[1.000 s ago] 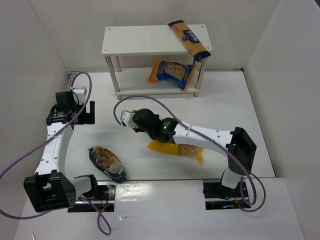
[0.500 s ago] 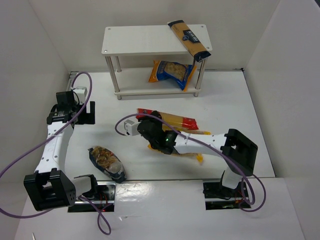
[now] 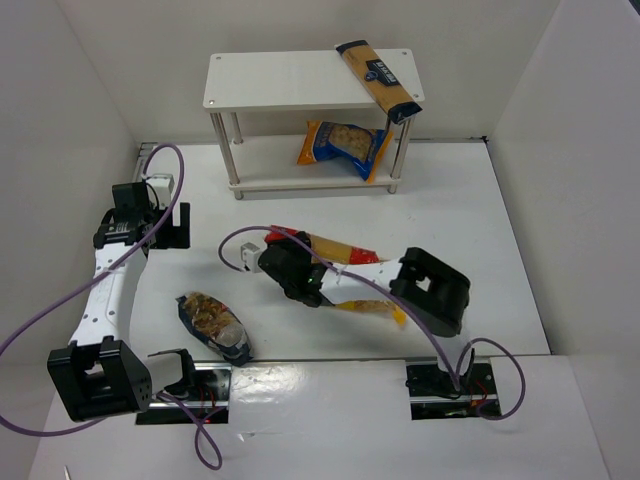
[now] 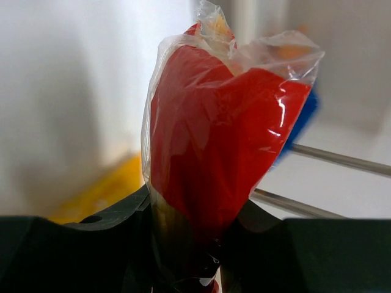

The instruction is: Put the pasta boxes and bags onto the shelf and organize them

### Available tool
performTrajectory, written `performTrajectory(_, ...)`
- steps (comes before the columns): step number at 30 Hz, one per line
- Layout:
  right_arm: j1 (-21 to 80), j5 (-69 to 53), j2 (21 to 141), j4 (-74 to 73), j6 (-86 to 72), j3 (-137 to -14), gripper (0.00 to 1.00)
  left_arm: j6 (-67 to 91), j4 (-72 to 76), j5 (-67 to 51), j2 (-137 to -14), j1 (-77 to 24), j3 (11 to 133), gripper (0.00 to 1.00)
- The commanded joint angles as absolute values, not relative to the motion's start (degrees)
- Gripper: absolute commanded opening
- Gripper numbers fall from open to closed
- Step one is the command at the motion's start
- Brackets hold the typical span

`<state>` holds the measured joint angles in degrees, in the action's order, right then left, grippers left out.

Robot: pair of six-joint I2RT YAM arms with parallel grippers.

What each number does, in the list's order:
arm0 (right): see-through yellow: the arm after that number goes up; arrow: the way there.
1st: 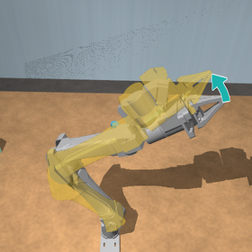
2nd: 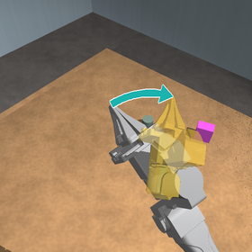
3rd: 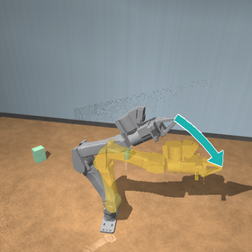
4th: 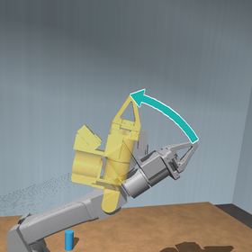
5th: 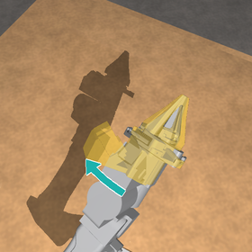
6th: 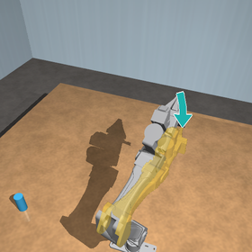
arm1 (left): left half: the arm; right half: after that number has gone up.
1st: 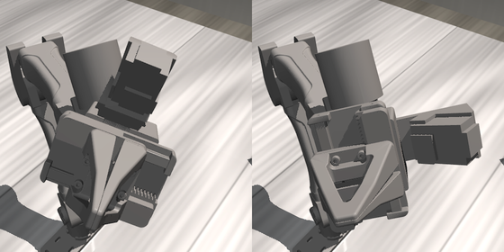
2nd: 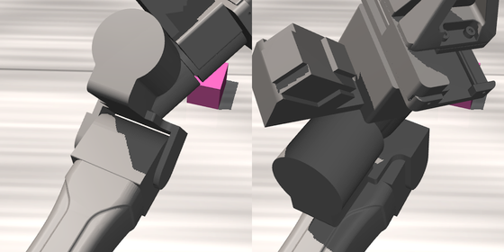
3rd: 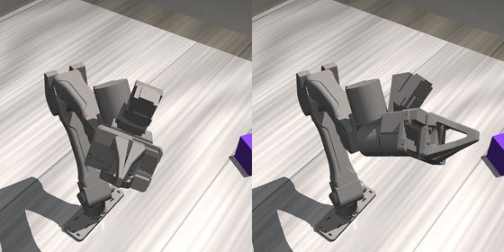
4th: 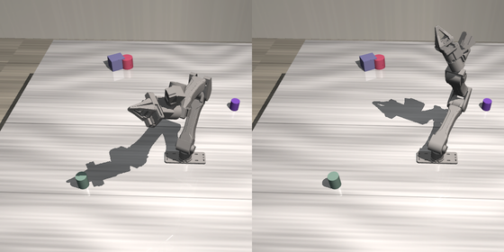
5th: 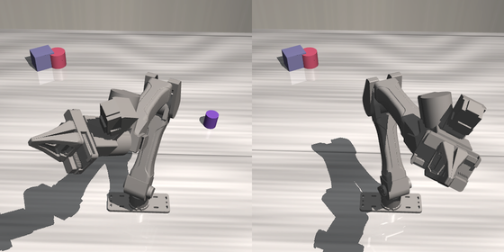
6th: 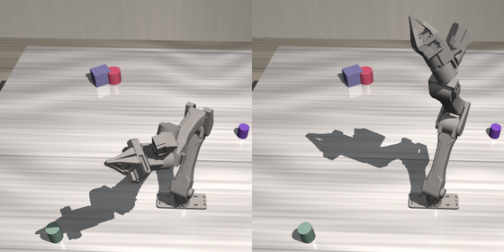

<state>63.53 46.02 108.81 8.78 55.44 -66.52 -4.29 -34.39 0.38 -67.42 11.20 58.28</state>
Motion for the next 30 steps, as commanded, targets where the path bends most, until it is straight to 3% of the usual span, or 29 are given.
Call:
performTrajectory(1, 62.67, 46.24, 112.22, 7.9, 49.83, -71.63, 0.0, -4.39, -33.57, 0.79, -66.97, 11.16, 58.8, 1.0)
performTrajectory(12, 60.21, 40.7, 117.95, 3.08, 42.02, -80.07, 0.0, -4.39, -33.57, 0.26, -66.97, 11.16, 58.8, 1.0)
performTrajectory(25, 48.62, 7.25, 99.94, -18.88, 20.31, -95.35, 0.0, -4.39, -33.57, -1.85, -66.97, 11.16, 58.8, 1.0)
performTrajectory(30, 47.9, 7.46, 98.7, -20.83, 21.88, -94.06, 0.0, -4.39, -33.57, -1.85, -67.5, 11.16, 58.8, 1.0)
